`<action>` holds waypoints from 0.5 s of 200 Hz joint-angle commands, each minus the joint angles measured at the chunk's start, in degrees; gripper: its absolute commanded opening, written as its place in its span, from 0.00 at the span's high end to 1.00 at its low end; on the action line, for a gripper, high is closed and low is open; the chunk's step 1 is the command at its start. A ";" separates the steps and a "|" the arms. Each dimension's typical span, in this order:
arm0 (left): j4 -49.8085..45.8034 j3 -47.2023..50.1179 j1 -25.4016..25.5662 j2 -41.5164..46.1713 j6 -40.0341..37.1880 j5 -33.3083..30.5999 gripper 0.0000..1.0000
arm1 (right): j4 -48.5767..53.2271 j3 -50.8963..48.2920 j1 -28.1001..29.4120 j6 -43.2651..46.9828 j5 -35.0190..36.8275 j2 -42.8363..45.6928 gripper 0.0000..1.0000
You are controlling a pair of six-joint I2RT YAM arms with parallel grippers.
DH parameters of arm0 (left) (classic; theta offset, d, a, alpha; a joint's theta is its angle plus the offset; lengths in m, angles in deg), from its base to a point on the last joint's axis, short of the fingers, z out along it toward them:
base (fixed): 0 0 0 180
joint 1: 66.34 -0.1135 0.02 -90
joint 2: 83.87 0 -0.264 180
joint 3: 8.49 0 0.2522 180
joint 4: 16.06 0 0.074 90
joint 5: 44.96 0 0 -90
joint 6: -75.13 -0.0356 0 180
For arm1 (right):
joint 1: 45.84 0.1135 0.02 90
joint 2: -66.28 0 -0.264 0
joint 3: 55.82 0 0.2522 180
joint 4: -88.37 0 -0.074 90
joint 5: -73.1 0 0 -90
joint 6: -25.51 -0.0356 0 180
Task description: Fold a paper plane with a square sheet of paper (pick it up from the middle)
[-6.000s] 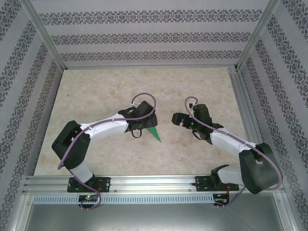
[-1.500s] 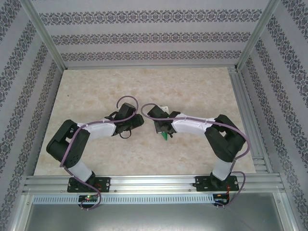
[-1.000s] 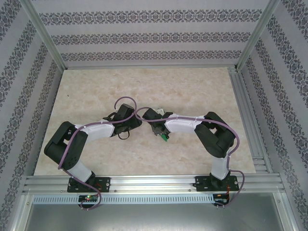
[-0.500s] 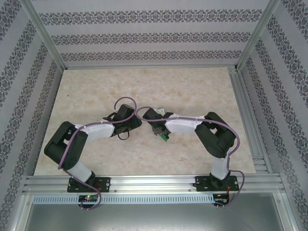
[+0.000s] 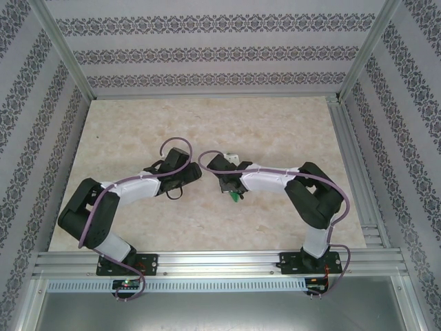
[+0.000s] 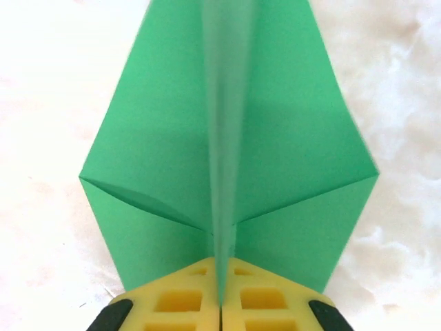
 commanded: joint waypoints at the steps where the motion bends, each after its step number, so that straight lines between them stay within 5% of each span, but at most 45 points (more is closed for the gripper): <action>1: -3.73 0.75 -2.02 3.63 -2.35 -3.19 0.18 | -2.04 0.27 -2.13 1.52 -0.26 4.40 0.94; 42: -8.39 2.82 -6.04 10.76 -6.13 -7.19 0.05 | -5.03 3.98 -7.93 5.80 -4.57 2.92 0.94; 100: -12.29 6.29 -11.42 20.48 -9.01 -8.38 0.00 | -5.59 14.99 -12.32 10.88 -5.79 -6.74 0.93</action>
